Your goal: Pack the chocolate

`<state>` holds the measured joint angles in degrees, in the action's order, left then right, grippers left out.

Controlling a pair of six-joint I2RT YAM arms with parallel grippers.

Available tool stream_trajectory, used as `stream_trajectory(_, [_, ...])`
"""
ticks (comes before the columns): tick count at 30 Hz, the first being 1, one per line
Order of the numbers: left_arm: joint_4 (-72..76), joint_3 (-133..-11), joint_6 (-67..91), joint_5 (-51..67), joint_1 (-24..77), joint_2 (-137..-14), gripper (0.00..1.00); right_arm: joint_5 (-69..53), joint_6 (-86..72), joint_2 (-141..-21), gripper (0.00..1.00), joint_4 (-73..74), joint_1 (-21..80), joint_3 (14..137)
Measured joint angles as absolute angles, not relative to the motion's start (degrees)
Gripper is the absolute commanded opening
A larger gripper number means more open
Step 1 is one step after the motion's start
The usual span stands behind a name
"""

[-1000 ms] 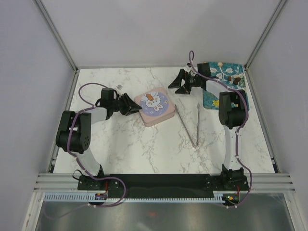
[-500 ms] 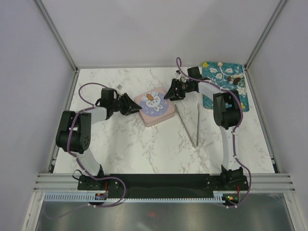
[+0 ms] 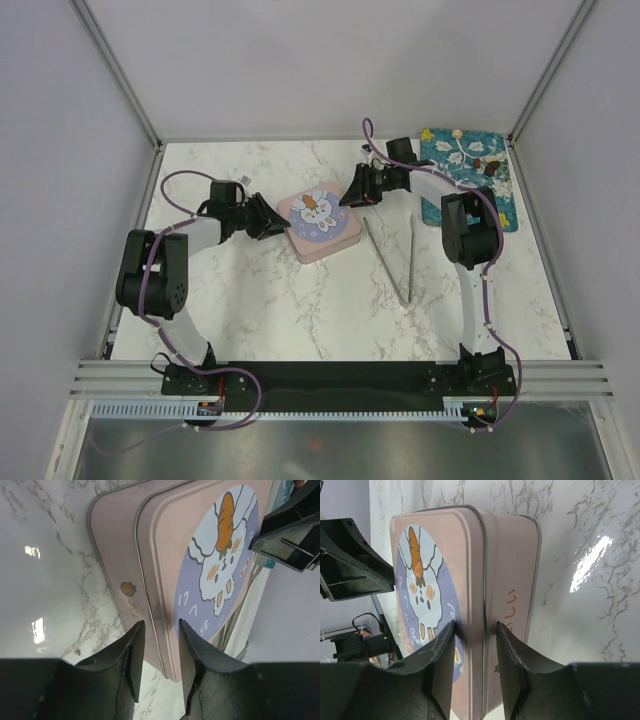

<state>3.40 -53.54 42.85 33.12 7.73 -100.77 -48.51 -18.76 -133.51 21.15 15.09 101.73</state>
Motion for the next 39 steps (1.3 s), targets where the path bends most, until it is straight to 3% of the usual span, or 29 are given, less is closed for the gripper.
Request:
stream_trajectory(7, [-4.95,-59.59,41.36,29.89,6.9,-97.27,0.45,-48.07,-19.53,-133.51,0.37,21.47,15.29,102.19])
stream_trajectory(13, [-3.33,-65.28,41.04,30.57,7.44,-95.39,0.43,-47.64,-20.29,-133.51,0.34,21.65,15.46,102.5])
stream_trajectory(24, [4.91,-64.05,41.89,35.05,9.93,-107.96,0.42,-46.61,-22.96,-133.69,0.31,21.26,15.73,102.65])
stream_trajectory(30, [5.93,-64.05,41.63,34.79,9.93,-108.36,0.42,-43.55,-24.82,-133.69,0.48,22.28,15.73,103.77])
stream_trajectory(32, [6.11,-64.05,41.52,34.79,9.93,-108.4,0.42,-41.12,-25.34,-133.73,0.49,23.09,15.64,104.81])
stream_trajectory(35, [6.2,-64.05,41.47,34.79,9.93,-108.49,0.42,-37.65,-26.09,-133.73,0.44,23.64,14.87,106.78])
stream_trajectory(39, [6.37,-64.05,41.47,34.81,9.93,-108.51,0.42,-36.1,-26.96,-133.69,0.19,23.4,13.63,110.02])
